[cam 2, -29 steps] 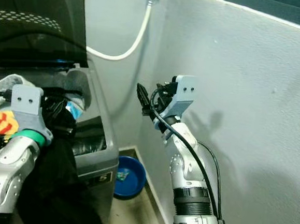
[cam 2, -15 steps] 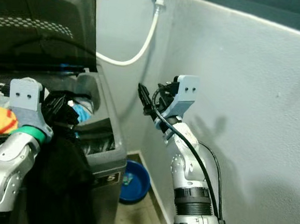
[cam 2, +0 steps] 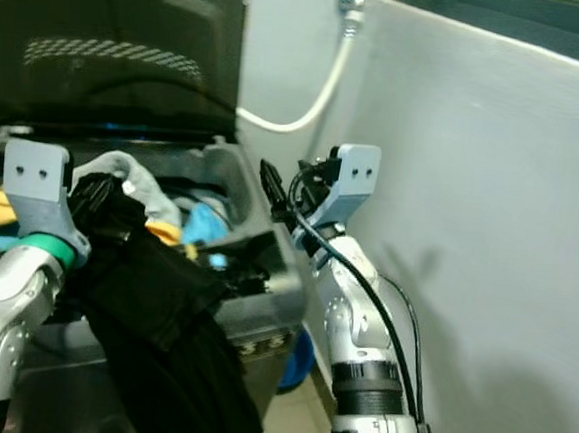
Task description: Clothes washing
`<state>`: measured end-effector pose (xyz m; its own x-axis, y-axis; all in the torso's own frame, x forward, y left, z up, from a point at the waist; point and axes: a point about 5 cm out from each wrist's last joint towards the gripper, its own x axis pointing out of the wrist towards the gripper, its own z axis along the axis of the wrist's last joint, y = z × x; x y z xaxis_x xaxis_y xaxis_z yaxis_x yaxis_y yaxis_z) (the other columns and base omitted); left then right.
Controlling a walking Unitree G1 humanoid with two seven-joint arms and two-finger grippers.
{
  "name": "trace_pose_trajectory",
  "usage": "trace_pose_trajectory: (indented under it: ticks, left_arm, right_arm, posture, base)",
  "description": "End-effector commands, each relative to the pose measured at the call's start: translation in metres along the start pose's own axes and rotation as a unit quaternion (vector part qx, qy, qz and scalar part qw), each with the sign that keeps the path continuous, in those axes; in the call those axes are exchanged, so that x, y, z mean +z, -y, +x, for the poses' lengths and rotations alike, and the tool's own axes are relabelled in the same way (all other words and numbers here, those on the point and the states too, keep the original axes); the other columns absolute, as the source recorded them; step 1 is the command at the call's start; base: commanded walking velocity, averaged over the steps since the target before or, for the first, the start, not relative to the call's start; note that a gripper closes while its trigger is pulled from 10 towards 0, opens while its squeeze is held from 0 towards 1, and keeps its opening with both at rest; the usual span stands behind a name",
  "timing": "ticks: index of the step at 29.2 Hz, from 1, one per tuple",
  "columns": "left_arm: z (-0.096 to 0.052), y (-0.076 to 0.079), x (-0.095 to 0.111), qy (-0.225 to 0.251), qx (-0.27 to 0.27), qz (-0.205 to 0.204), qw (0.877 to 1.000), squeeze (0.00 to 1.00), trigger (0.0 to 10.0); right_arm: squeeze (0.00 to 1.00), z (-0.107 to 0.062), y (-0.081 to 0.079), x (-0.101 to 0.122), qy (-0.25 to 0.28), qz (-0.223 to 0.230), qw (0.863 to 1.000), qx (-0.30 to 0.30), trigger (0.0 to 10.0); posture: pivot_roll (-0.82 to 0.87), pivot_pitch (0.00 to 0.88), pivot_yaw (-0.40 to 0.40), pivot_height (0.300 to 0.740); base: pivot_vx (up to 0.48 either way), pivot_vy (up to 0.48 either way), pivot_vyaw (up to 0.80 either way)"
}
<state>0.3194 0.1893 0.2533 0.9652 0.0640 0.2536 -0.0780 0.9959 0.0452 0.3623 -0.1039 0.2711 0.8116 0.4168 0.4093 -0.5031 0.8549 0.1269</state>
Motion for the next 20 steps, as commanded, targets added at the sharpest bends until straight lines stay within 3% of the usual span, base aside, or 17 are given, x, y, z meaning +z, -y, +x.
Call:
trace_pose_trajectory:
  ticks: [1,6,7,10,15,17,18,19,20]
  left_arm:
    - [0.001,0.0,-0.001,-0.007,0.011,-0.004,1.0,0.0,10.0]
    - [0.002,0.001,0.0,-0.006,0.009,-0.012,1.0,0.0,10.0]
    - [0.004,0.007,0.014,0.03,-0.012,-0.013,0.999,0.0,10.0]
    - [0.007,0.011,0.029,0.067,-0.03,-0.015,0.997,0.0,10.0]
    - [0.011,0.014,0.044,0.099,-0.051,-0.023,0.993,0.0,10.0]
    - [0.012,0.025,0.061,0.126,-0.126,-0.035,0.983,0.0,10.0]
    - [0.012,0.025,0.061,0.126,-0.126,-0.035,0.983,0.0,10.0]
    - [0.011,0.031,0.066,0.133,-0.16,-0.041,0.977,0.0,10.0]
    - [0.006,0.043,0.078,0.15,-0.236,-0.049,0.959,0.0,10.0]
  right_arm:
    - [0.0,-0.001,0.004,0.002,0.002,0.0,1.0,-0.005,10.0]
    - [0.0,-0.001,0.004,0.001,0.002,0.0,1.0,-0.004,10.0]
    - [0.0,0.0,0.003,0.002,0.004,0.001,1.0,-0.002,10.0]
    - [0.0,0.001,0.003,0.005,0.012,0.003,1.0,-0.001,10.0]
    - [0.0,0.002,0.002,0.009,0.022,0.005,1.0,0.003,10.0]
    - [0.0,0.002,0.0,0.007,0.001,-0.006,0.999,0.034,10.0]
    - [0.0,0.002,0.0,0.007,0.001,-0.006,0.999,0.034,10.0]
    - [0.0,0.001,-0.001,0.006,-0.007,-0.005,0.999,0.047,10.0]
    - [0.0,-0.001,-0.005,0.006,-0.015,0.001,0.996,0.084,10.0]
  posture:
    - [0.09,0.0,-0.034,0.74]
    - [0.09,0.0,-0.035,0.74]
    - [0.09,0.0,-0.039,0.74]
    - [0.09,0.0,-0.039,0.74]
    - [0.09,0.0,-0.036,0.74]
    - [0.09,0.0,-0.036,0.74]
    - [0.09,0.0,-0.036,0.74]
    - [0.09,0.0,-0.036,0.74]
    - [0.1,0.0,-0.035,0.74]
  base:
    - [0.0,0.0,0.0]
    - [0.0,0.0,0.0]
    - [0.0,0.0,0.0]
    - [0.0,0.0,0.0]
    - [0.0,0.0,0.0]
    - [0.0,0.0,0.0]
    - [0.0,0.0,0.0]
    - [0.0,0.0,0.0]
    - [0.0,0.0,0.0]
